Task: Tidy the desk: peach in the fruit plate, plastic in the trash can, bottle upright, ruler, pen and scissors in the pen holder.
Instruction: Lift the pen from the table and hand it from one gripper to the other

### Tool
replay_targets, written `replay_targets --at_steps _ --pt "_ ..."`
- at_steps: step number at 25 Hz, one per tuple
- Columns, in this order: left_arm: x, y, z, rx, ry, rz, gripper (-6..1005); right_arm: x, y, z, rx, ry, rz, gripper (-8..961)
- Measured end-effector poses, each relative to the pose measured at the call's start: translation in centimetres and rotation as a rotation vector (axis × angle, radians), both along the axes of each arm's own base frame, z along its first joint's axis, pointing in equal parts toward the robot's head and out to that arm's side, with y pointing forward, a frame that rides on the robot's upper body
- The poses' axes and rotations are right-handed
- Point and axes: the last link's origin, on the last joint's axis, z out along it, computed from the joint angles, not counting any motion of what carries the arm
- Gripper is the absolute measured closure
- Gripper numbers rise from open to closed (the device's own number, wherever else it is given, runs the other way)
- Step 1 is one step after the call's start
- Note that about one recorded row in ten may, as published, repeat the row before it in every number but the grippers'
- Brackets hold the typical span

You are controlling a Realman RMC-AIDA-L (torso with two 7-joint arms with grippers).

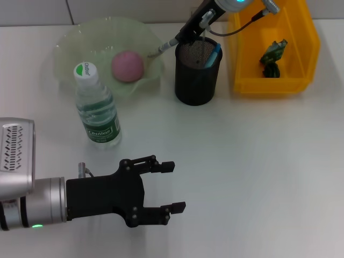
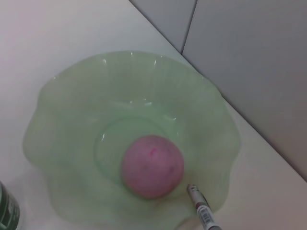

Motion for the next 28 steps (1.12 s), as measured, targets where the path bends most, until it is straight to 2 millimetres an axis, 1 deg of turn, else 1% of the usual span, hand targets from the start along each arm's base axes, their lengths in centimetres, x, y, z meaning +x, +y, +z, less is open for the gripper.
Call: replay_targets --at_steps 7,15,17,19,20,21,22,23,24,25,26,27,28 --pt "0.0 0.0 0.0 0.005 -0.005 0.003 201 -0.3 0.2 0.5 0.016 0.011 0.014 838" --pt "0.1 0.1 0.4 0.057 -0.046 0.008 202 -1.0 0.0 2.6 0.062 0.088 0.019 838" --pt "0.1 0.1 0.4 0.066 -0.059 0.016 202 -1.2 -0.2 3.3 0.072 0.131 0.021 838" --pt "0.2 0.2 0.5 0.080 -0.080 0.033 202 -1.7 -0.7 4.9 0.110 0.204 0.037 838" --pt "0.2 0.2 0.5 0.080 -0.080 0.033 202 -1.7 -0.7 4.9 0.110 0.204 0.037 838" --pt "0.2 0.3 0.6 0.087 -0.091 0.041 202 -1.7 -1.3 6.0 0.144 0.243 0.046 838" --pt "0.3 0.3 0.7 0.092 -0.104 0.050 202 -1.7 -1.3 6.0 0.144 0.243 0.046 838" --pt "0.4 0.4 0.8 0.097 -0.117 0.058 202 -1.7 -1.6 6.7 0.161 0.261 0.054 838" --pt "0.5 0.5 1.1 0.111 -0.147 0.071 202 -1.4 -2.5 8.0 0.190 0.297 0.064 838" --pt "0.5 0.5 1.1 0.111 -0.147 0.071 202 -1.4 -2.5 8.0 0.190 0.297 0.064 838" --pt "0.6 0.6 1.2 0.116 -0.157 0.074 202 -0.9 -3.5 9.2 0.203 0.349 0.066 838" --pt "0.8 0.7 1.5 0.127 -0.175 0.076 201 -0.9 -3.5 9.2 0.203 0.349 0.066 838" --pt "1.0 0.8 1.7 0.135 -0.197 0.075 201 -0.8 -4.0 9.7 0.208 0.379 0.070 838"
